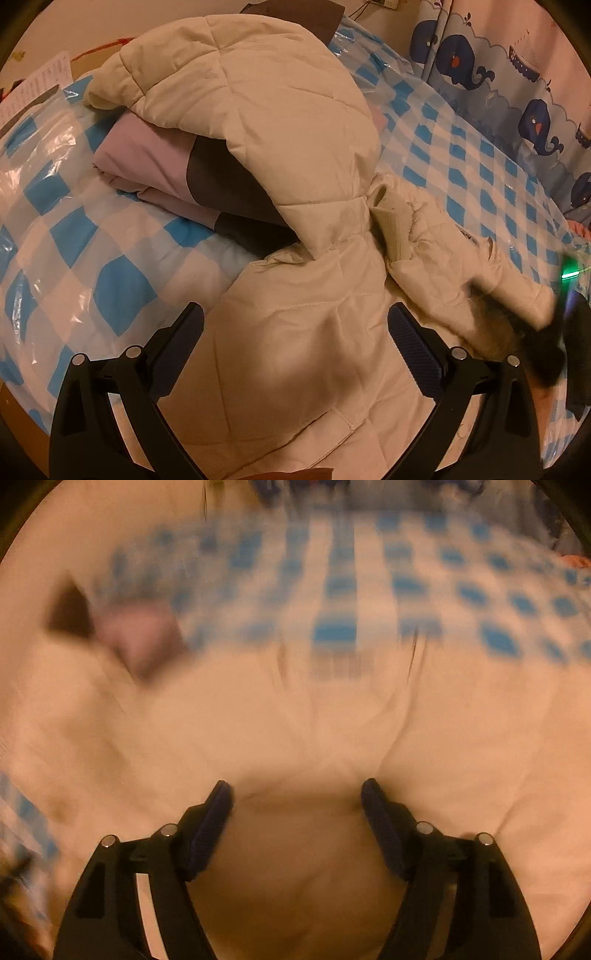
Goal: Fold large clothes
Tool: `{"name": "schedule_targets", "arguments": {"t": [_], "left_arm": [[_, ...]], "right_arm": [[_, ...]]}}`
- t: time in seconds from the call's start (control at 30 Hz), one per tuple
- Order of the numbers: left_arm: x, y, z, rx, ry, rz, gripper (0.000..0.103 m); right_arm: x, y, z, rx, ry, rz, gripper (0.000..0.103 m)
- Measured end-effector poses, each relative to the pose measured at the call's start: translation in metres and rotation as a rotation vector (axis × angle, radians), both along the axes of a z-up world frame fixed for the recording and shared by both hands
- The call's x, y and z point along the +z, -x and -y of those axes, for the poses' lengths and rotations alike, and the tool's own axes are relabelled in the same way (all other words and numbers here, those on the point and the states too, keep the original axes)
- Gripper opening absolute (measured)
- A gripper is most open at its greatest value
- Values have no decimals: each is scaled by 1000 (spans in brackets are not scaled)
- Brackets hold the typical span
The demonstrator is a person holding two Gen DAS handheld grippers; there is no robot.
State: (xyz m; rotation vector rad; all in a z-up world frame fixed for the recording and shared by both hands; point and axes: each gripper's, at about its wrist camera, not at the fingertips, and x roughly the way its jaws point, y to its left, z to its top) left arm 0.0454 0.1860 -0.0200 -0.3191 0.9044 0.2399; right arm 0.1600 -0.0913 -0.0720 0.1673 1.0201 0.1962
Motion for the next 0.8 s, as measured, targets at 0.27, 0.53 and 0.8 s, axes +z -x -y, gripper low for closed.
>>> {"name": "schedule_targets", "arguments": {"t": [0.27, 0.53, 0.8], "left_arm": [[-3, -2, 6, -30, -15, -14, 96], [-5, -3, 15, -73, -32, -20, 96], [-8, -4, 15, -88, -13, -30, 96]], "right_arm": [[55, 29, 10, -2, 89, 151, 78], [9, 50, 63, -82, 273, -7, 82], [55, 74, 100, -210, 288, 147, 88]]}}
